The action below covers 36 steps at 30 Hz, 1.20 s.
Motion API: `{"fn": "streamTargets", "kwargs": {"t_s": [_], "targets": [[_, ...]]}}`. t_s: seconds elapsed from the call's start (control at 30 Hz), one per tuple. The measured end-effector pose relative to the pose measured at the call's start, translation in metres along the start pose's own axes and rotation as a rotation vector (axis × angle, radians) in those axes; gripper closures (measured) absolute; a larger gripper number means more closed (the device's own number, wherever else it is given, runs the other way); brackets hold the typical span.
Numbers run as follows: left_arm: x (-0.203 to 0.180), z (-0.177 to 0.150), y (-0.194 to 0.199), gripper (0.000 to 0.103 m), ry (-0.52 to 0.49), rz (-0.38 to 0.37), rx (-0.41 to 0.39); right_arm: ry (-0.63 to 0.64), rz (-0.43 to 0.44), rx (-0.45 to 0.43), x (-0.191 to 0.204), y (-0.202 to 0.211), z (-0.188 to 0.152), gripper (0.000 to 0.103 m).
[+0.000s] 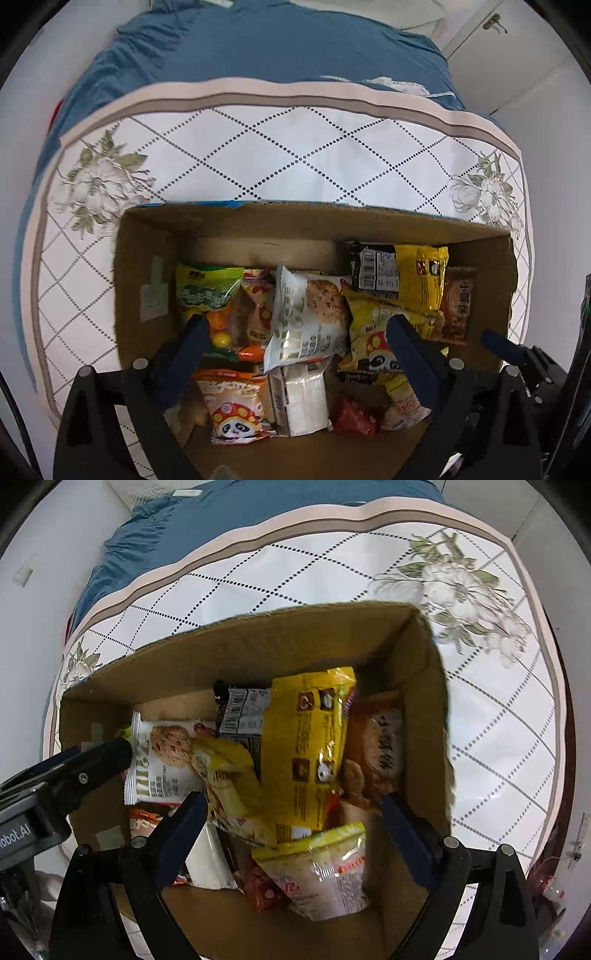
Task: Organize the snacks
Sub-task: 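Lower both held bags into the box and open both grippers, then grasp the red spicy strip packet with left gripper while right grasps clear packet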
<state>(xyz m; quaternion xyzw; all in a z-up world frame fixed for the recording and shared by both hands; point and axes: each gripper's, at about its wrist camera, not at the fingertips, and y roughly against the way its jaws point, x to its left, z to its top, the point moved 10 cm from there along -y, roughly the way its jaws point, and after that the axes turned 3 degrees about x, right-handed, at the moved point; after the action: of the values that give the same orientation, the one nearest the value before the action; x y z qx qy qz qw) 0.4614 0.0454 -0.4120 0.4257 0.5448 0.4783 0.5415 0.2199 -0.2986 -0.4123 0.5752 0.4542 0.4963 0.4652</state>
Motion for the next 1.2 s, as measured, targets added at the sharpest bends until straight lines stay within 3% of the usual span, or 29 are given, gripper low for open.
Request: {"fn": "streamTargets", "kwargs": {"t_s": [0.23, 0.73, 1.2], "targets": [[-0.004, -0.023, 0.032, 0.005, -0.050, 0.063, -0.091, -0.002, -0.029, -0.080, -0.010, 0.032, -0.022, 0.005], [-0.008, -0.088, 0.111, 0.005, -0.044, 0.095, -0.262, 0.074, -0.067, -0.286, 0.003, 0.125, -0.092, 0.005], [-0.015, -0.151, 0.171, 0.005, -0.058, 0.106, -0.360, 0.081, -0.014, -0.356, 0.012, 0.179, -0.159, 0.005]]}}
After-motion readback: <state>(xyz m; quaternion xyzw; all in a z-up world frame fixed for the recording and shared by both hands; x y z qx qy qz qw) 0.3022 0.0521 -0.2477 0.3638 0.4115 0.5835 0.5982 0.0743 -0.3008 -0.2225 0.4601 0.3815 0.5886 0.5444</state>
